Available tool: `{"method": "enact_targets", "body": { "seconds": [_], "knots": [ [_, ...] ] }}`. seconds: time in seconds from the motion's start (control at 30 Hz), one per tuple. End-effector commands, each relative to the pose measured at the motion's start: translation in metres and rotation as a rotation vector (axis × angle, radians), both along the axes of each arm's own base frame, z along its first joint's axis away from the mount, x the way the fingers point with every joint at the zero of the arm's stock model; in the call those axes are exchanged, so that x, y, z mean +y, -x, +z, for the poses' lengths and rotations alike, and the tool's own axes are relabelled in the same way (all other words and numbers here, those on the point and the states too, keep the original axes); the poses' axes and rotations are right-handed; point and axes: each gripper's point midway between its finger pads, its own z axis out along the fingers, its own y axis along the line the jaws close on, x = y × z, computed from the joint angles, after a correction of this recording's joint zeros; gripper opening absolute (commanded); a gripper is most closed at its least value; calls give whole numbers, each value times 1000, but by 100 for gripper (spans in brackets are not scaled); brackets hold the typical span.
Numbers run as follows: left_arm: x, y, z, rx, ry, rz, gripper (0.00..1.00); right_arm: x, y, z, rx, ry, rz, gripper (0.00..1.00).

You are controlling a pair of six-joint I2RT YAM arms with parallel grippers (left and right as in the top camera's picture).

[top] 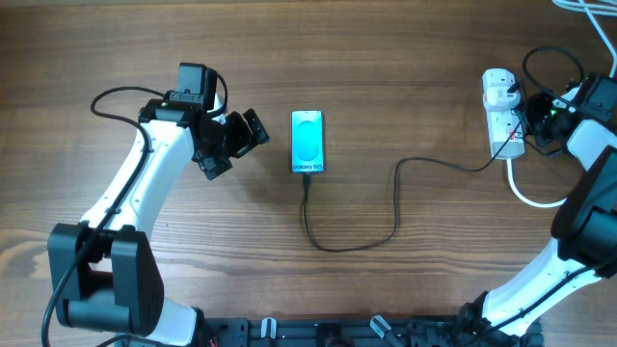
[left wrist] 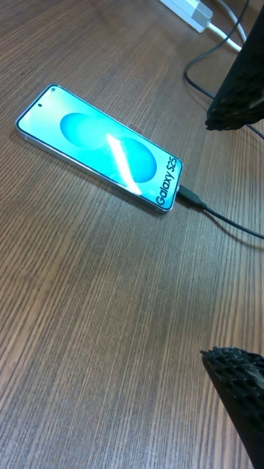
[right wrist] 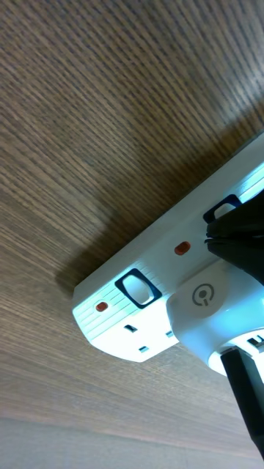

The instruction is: Plug charger to phone and switch on socket

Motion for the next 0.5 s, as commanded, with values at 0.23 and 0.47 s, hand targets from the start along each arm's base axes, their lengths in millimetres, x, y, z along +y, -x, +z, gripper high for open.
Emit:
{"method": "enact_targets", "body": {
  "seconds": [0.23,0.47],
  "knots": [
    [3,-1,6,-29,-15,-7,100,51,14,-27,104,-119,90,5],
    [3,0,6,-25,-15,-7,100,32,40,-44,261,-66,-39,4]
  ]
}}
